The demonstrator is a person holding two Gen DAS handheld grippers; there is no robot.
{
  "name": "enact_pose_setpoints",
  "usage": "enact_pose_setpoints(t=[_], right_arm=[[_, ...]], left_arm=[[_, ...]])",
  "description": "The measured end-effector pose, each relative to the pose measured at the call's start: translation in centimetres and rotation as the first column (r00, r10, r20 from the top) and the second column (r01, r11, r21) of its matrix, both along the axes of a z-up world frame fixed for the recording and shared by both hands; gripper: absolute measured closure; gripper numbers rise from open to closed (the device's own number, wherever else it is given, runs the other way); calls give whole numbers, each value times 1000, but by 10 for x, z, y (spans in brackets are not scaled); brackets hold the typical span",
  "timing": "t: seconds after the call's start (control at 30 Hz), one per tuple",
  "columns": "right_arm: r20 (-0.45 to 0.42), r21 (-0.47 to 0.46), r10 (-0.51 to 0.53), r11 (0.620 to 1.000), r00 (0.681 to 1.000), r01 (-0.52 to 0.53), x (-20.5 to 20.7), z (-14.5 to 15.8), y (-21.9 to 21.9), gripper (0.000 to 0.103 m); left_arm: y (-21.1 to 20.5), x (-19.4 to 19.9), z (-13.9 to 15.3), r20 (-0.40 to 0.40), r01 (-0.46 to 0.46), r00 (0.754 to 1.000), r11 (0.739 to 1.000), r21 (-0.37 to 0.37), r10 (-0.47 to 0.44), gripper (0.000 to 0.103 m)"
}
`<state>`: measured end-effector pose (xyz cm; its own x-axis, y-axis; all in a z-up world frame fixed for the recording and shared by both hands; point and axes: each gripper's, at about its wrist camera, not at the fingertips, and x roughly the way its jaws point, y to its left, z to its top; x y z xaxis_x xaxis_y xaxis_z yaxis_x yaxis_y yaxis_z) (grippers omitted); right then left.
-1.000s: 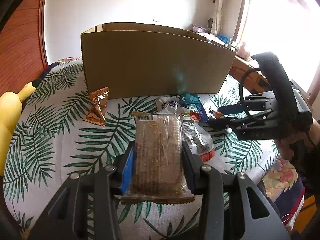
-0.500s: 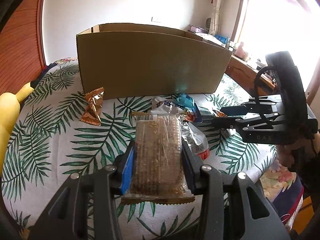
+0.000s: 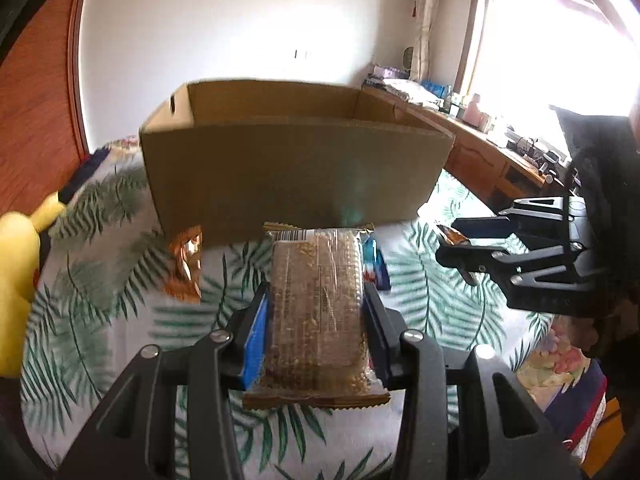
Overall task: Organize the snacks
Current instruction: 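Carry both packs over the cardboard box and open both tools to drop them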
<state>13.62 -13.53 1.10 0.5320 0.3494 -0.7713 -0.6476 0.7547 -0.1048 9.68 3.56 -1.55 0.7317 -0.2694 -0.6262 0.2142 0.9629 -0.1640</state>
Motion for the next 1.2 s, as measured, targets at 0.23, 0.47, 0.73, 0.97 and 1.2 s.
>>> enact_pose_setpoints(t=[0.23,0.47,0.73,0.97,1.2], right_arm=[[73,28,-8,1000,997,6,13,37,6,65],[125,32,-20,999,992,16,30,61,13,65],[138,18,-34,999,990,32,49,65,23,65],[138,17,-59,998,989,57,60,64,27,65],[127,-3,-79,997,989,80,75,57,28,65]], left_arm=[[0,24,42,82,1,997,999,33,-4,61],[1,44,68,129,-2,992,999,51,-5,61],[1,71,76,144,-19,989,995,96,5,61],[6,93,75,125,-48,992,993,107,35,61],[12,115,69,95,-83,993,987,137,70,61]])
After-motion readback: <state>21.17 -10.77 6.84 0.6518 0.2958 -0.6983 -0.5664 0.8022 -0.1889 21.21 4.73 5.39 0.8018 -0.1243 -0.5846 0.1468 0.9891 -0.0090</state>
